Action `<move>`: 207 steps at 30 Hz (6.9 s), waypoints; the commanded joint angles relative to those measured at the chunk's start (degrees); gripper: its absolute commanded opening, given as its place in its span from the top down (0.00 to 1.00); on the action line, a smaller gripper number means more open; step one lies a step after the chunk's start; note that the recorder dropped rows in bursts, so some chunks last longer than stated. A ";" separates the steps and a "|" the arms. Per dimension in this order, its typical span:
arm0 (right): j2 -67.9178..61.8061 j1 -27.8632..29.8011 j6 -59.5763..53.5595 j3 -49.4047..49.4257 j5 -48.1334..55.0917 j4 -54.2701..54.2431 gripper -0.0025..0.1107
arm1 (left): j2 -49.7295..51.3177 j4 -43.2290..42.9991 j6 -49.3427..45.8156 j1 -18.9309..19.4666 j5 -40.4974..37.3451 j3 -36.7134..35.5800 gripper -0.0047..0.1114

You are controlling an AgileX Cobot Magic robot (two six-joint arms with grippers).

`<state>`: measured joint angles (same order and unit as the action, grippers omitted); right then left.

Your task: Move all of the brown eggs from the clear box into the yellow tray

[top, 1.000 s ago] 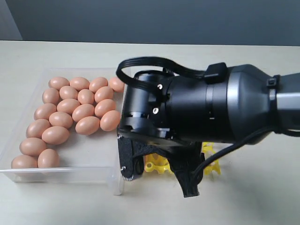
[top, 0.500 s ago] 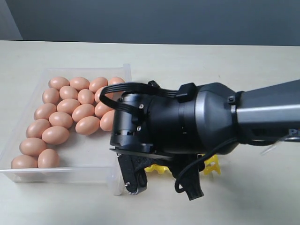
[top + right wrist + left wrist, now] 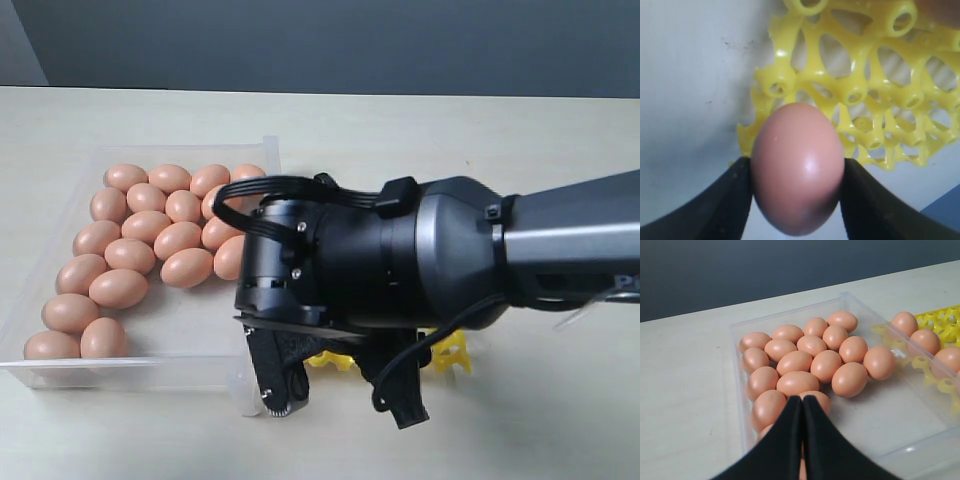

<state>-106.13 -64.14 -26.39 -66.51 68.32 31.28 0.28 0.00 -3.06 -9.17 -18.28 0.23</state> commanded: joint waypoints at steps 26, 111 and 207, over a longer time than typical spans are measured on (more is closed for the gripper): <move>0.69 7.42 116.24 5.35 -17.67 55.10 0.98 | -0.28 0.00 0.05 -0.09 0.69 -0.23 0.96; 0.01 11.99 122.32 5.93 -22.06 51.50 0.51 | -0.28 0.00 0.05 -0.09 0.69 -0.23 0.96; -5.12 5.27 41.74 -15.88 -28.12 -16.66 0.98 | -0.28 0.00 0.05 -0.09 0.69 -0.23 0.96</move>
<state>-111.57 -58.51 36.61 -77.41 23.62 36.48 0.28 0.00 -3.06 -9.17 -18.28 0.23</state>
